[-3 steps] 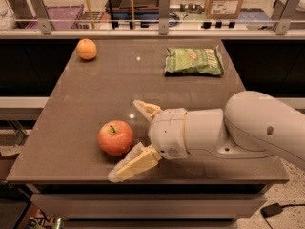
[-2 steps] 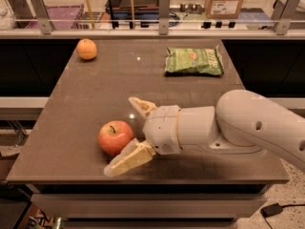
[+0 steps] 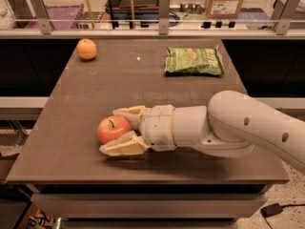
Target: Move apple near orange
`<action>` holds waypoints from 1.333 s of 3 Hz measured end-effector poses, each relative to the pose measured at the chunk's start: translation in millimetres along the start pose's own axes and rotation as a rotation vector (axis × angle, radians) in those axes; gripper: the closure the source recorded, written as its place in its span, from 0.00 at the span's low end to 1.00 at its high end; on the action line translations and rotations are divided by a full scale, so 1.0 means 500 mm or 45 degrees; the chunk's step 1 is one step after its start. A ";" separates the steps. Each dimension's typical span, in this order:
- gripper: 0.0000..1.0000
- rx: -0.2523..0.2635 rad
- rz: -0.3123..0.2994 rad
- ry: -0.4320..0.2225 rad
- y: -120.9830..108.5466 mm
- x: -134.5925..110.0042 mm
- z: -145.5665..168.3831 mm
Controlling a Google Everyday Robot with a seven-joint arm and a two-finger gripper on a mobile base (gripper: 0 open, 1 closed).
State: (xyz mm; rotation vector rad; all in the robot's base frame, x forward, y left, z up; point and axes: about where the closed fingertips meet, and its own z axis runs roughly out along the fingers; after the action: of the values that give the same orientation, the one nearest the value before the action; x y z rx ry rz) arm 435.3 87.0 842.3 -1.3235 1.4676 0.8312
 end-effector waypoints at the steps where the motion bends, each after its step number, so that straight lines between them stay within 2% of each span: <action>1: 0.64 -0.004 0.000 -0.009 -0.004 0.006 0.003; 2: 0.87 0.013 -0.012 0.032 -0.012 0.004 -0.012; 3: 1.00 0.050 -0.080 0.170 -0.041 -0.027 -0.029; 4: 1.00 0.074 -0.142 0.297 -0.088 -0.063 -0.023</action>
Offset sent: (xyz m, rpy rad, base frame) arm 0.0107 -0.0231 0.0047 -0.0722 -0.0088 -0.0423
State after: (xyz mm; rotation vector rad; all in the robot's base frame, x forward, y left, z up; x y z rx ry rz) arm 474.3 78.4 880.2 -1.4820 1.5684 0.5727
